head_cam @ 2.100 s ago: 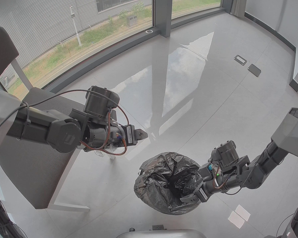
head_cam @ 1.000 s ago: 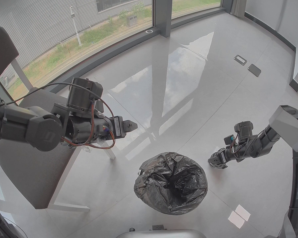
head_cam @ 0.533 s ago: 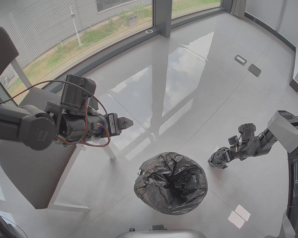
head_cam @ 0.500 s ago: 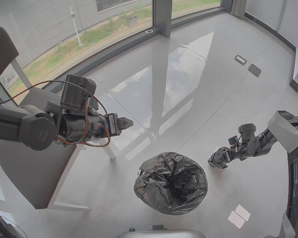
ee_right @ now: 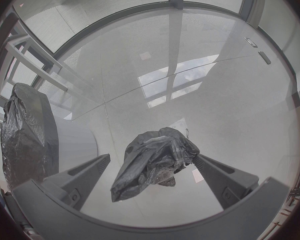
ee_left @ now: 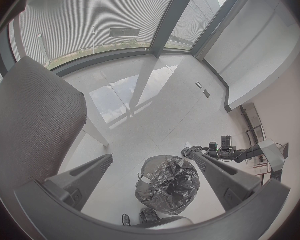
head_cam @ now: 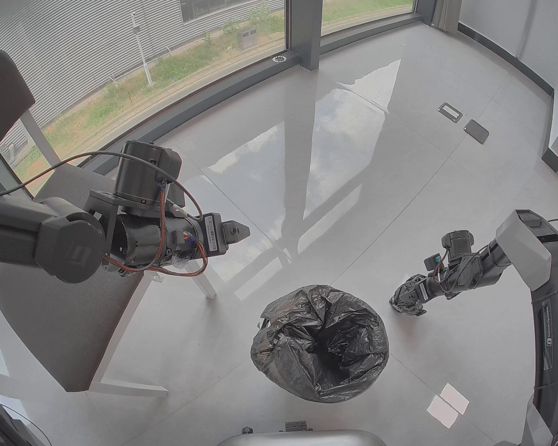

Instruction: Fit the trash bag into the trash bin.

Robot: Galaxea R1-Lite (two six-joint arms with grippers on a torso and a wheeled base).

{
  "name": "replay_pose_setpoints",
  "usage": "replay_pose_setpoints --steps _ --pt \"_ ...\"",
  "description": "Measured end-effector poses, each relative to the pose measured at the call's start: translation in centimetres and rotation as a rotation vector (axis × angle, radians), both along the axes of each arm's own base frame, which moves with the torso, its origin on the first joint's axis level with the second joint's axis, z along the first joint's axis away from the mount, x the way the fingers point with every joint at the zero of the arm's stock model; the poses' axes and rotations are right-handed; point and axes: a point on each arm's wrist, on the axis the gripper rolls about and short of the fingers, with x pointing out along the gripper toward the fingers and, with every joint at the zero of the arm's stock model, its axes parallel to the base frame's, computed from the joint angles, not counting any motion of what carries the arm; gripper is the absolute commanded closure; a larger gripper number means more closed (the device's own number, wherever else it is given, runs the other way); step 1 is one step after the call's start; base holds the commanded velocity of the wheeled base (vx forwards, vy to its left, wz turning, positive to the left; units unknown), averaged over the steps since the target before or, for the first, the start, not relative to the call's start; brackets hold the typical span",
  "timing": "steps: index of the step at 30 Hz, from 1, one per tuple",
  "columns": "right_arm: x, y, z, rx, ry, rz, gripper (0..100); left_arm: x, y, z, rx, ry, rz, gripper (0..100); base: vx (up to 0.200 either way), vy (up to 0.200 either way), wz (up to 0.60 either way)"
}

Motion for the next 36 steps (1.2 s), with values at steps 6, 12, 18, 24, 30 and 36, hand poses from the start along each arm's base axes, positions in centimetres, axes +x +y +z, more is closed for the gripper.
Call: replay_pose_setpoints --steps 6,12,18,24,30,36 --pt "0.2 0.0 -0.1 0.002 0.002 -0.004 100 0.1 -0.1 0.1 -0.002 -0.004 -0.002 0 0.0 0.0 0.0" --pt "0.3 -0.2 -0.1 -0.004 0.001 -0.012 100 0.2 -0.2 -0.1 0.001 0.001 -0.002 0 0.0 0.0 0.0" --pt "-0.4 -0.3 0.3 -0.021 0.011 -0.019 100 0.2 -0.2 -0.3 0.004 0.005 -0.001 0 0.0 0.0 0.0" --pt "-1.7 -0.3 3.8 -0.046 -0.029 0.01 100 0.2 -0.1 -0.4 0.007 0.012 0.003 0 0.0 0.0 0.0" --pt "-4.4 -0.1 9.0 -0.068 -0.093 0.036 100 -0.2 -0.1 -1.2 0.023 0.035 0.003 0 0.0 0.0 0.0" --pt "-8.3 0.6 14.6 -0.085 -0.193 0.063 100 -0.8 0.0 -2.3 0.048 0.071 -0.001 0 0.0 0.0 0.0"
